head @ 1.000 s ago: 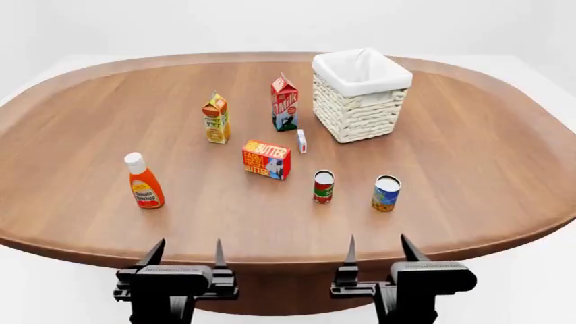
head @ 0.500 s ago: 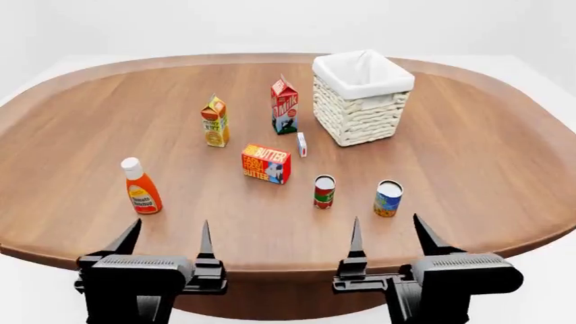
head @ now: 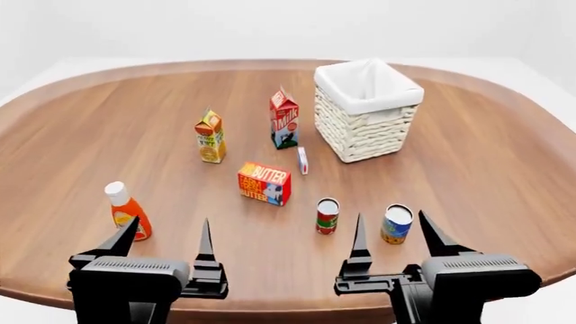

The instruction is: Pick up the cream cheese box and the butter, and put them in the basket.

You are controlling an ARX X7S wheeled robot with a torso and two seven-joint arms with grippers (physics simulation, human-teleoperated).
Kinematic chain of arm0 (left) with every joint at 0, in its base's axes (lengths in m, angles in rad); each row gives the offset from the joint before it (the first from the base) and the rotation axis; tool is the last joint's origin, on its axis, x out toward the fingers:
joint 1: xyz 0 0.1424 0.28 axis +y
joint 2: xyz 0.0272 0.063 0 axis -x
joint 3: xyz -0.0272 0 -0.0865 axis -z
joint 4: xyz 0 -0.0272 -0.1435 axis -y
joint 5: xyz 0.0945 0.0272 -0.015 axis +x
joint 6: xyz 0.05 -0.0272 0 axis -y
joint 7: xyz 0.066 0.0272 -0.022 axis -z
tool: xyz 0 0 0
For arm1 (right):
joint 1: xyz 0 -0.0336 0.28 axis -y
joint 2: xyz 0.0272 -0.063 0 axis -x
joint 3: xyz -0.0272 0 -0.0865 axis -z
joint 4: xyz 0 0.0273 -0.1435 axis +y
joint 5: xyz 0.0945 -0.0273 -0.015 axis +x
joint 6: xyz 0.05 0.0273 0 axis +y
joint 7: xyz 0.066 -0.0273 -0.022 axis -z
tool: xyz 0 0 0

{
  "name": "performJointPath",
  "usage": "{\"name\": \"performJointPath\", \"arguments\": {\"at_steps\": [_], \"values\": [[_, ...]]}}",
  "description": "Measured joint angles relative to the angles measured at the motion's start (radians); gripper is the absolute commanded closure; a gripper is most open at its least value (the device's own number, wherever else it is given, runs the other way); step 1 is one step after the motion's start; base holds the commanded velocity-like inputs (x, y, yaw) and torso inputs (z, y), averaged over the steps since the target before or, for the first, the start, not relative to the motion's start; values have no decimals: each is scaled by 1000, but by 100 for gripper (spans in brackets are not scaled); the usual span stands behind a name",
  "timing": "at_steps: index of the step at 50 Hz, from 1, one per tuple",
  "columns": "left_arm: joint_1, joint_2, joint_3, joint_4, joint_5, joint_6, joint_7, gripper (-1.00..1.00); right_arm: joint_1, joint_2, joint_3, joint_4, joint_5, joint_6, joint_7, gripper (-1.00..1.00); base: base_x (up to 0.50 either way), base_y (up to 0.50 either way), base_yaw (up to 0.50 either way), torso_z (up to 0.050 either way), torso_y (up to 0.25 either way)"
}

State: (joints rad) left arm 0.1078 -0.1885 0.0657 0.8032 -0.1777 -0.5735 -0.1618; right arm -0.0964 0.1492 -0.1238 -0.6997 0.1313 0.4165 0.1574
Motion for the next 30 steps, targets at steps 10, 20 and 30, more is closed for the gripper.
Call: {"name": "performJointPath", "arguments": {"at_steps": [10, 20, 30], "values": [[1, -7, 3, 4, -6, -1, -7, -100, -5, 10, -3, -9, 17, -12, 1, -100, 500, 0, 0, 0, 0], [0, -13, 6, 7, -12, -3, -14, -100, -6, 18, -7, -13, 26, -15, 8, -100, 500, 0, 0, 0, 0], [-1, -19, 8, 7, -18, -3, -21, -100, -5, 26, -12, -14, 32, -17, 16, -100, 500, 0, 0, 0, 2]]}}
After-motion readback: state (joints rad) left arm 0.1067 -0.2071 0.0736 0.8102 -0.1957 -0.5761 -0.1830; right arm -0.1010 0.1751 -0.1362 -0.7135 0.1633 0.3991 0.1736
